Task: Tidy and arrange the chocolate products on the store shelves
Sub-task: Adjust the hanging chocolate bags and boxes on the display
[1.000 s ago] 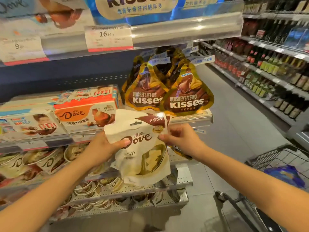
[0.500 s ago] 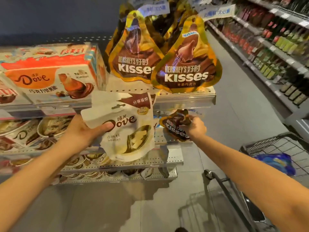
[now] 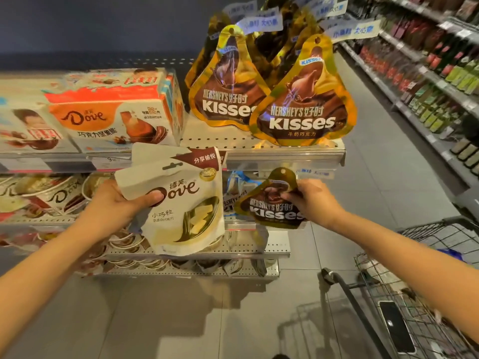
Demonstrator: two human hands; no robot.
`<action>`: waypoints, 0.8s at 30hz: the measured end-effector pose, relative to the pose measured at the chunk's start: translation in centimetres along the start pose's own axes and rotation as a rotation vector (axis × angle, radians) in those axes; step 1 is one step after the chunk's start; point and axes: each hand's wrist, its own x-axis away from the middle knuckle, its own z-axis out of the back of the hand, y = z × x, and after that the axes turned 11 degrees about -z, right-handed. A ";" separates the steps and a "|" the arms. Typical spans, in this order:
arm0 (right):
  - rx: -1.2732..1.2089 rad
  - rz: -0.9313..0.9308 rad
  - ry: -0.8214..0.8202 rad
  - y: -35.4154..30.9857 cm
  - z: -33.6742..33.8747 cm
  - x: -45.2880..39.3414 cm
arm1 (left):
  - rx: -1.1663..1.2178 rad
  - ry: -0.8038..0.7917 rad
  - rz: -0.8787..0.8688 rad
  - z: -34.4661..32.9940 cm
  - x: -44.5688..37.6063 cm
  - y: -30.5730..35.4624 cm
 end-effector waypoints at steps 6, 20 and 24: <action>-0.174 0.224 0.139 -7.5 8.0 0.2 | 0.025 0.010 0.028 2.3 0.5 -0.4; -0.062 0.184 0.243 -14.8 6.0 -8.1 | -0.051 -0.043 0.076 5.7 1.2 -2.0; -0.122 0.129 0.263 -15.3 6.2 -8.3 | -0.026 -0.076 0.038 5.8 1.7 -2.1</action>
